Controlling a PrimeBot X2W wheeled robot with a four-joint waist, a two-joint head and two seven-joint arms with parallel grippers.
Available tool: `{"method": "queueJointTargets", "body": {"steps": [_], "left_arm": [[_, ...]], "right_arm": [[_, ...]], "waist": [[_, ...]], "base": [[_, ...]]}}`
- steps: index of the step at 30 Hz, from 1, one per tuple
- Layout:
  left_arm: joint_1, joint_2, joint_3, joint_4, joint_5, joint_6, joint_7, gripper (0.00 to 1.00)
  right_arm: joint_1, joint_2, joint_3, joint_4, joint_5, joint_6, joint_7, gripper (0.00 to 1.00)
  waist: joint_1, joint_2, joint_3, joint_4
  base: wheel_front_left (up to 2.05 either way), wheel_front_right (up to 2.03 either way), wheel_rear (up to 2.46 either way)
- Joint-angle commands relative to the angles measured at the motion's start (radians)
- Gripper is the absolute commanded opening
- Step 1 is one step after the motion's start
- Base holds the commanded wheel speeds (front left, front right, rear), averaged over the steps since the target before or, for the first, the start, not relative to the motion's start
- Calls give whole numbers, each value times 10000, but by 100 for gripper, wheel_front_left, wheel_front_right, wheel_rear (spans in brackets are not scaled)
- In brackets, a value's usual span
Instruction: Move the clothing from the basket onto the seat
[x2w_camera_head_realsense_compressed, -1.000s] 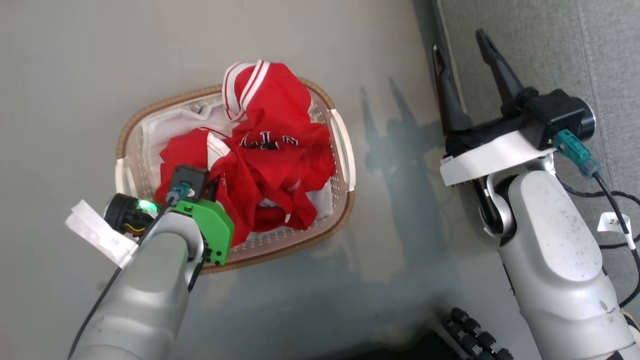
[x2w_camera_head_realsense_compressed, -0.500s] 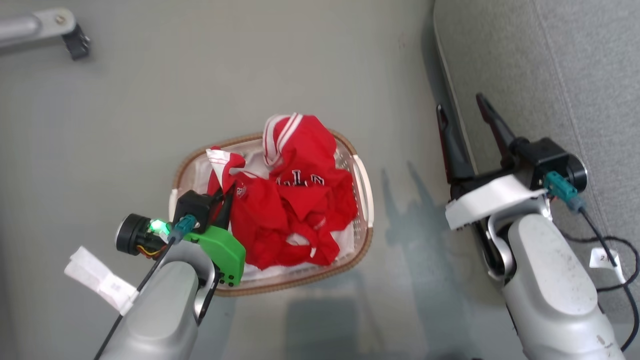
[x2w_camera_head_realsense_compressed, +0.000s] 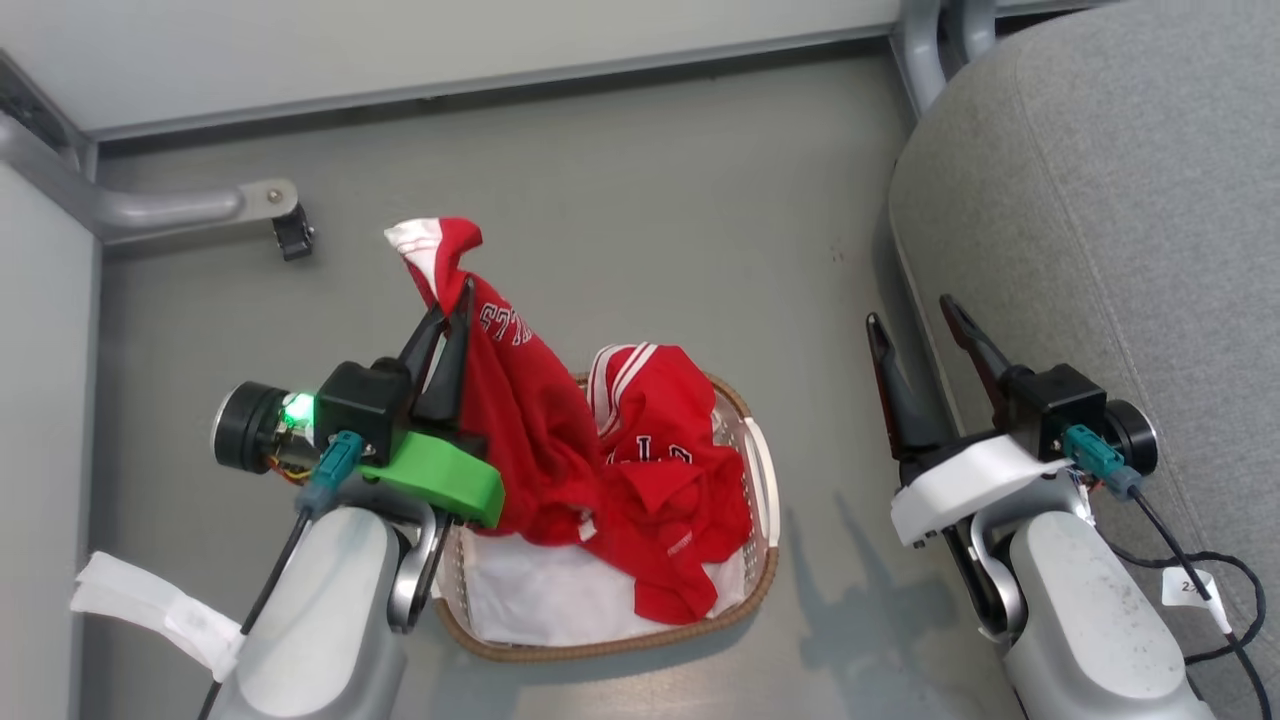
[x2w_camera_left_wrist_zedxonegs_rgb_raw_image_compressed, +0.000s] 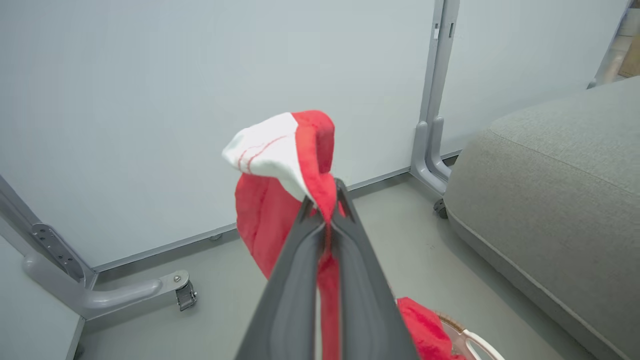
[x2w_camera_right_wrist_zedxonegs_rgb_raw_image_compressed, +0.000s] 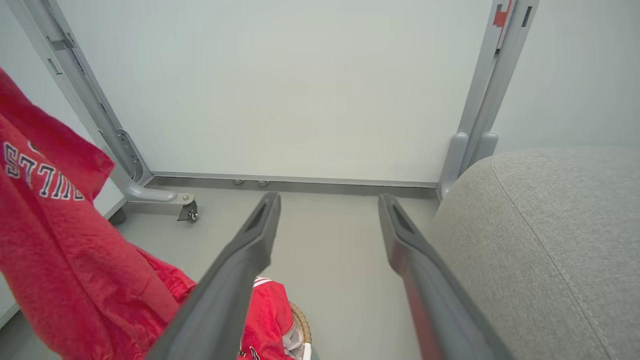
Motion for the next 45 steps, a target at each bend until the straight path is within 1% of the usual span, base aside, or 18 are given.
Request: {"method": "queueJointTargets", "body": {"steps": [1,7,14,17,20,23,27,30,32,35,38,39,40,41,45], "left_arm": [[187,-85,103,-304,67,-75,-4,0],[-21,-399,235,-1588,85,-297,-4,0],[-600,-644,374,-2249,33,-389,-4,0],[-744,-696,383,-2348,-129,-401,-4,0],[-915,-737,256,-2409,-301,-414,-4,0],[-916,-766,-121,-2509,-361,-436,-4,0],[-921,-779,-717,-2744,-556,-412,-5,0],[-956,-776,-1302,-2901,-666,-290,-5,0],[-927,-775,-1611,-3012,-874,-187,-5,0],[-919,-776,-2165,-3111,-1124,-8,-5,0],[-986,-775,-2497,-3123,-1311,144,-5,0],[-1016,-779,-2576,-3118,-1366,173,-5,0],[-1034,-777,-2622,-3117,-1403,203,-5,0],[-1044,-777,-2659,-3095,-1439,253,-5,0],[-1013,-779,-2601,-2989,-1432,343,-5,0]], "right_arm": [[212,-43,9,36,44,-3,-39,100],[688,-41,20,39,83,-3,-39,100],[936,-40,255,88,123,-3,-39,100],[933,-38,629,5,288,-3,-39,100],[764,-54,1446,-173,532,-3,-39,100],[193,-257,2862,-519,972,-3,-39,100],[-686,-456,4324,-737,1396,-5,-39,100],[-1319,-426,5007,-699,1661,-5,-39,100],[-1619,-412,5378,-386,1720,-5,-37,100],[-2147,-308,5775,379,1870,-6,-36,100],[-2423,-192,5941,1057,1947,-6,-36,100],[-2498,-168,5938,1308,1991,-6,-37,79],[-2564,-148,5940,1474,2025,-5,-37,28],[-2612,-118,5927,1633,2082,-5,-37,0],[-2654,-81,5559,1707,2177,-6,-37,0]], "waist": [[1,-1,-720,252],[1,-1,-1248,392],[1,-1,-1479,437],[1,-1,-1540,454],[1,-1,-1630,477],[1,-1,-1657,550],[1,-1,-1678,710],[1,-1,-1692,911],[1,-1,-1714,1012],[1,-1,-1762,1211],[1,-1,-1799,1359],[1,-1,-1812,1407],[1,-1,-1813,1437],[1,-1,-1811,1471],[1,-1,-1753,1455]], "base": [[0,0,0],[0,0,0],[0,0,0],[0,0,0],[0,0,0],[0,0,0],[0,0,0],[0,0,0],[0,0,0],[0,0,0],[0,0,0],[0,0,0],[0,0,0],[0,0,0],[0,0,0]]}}
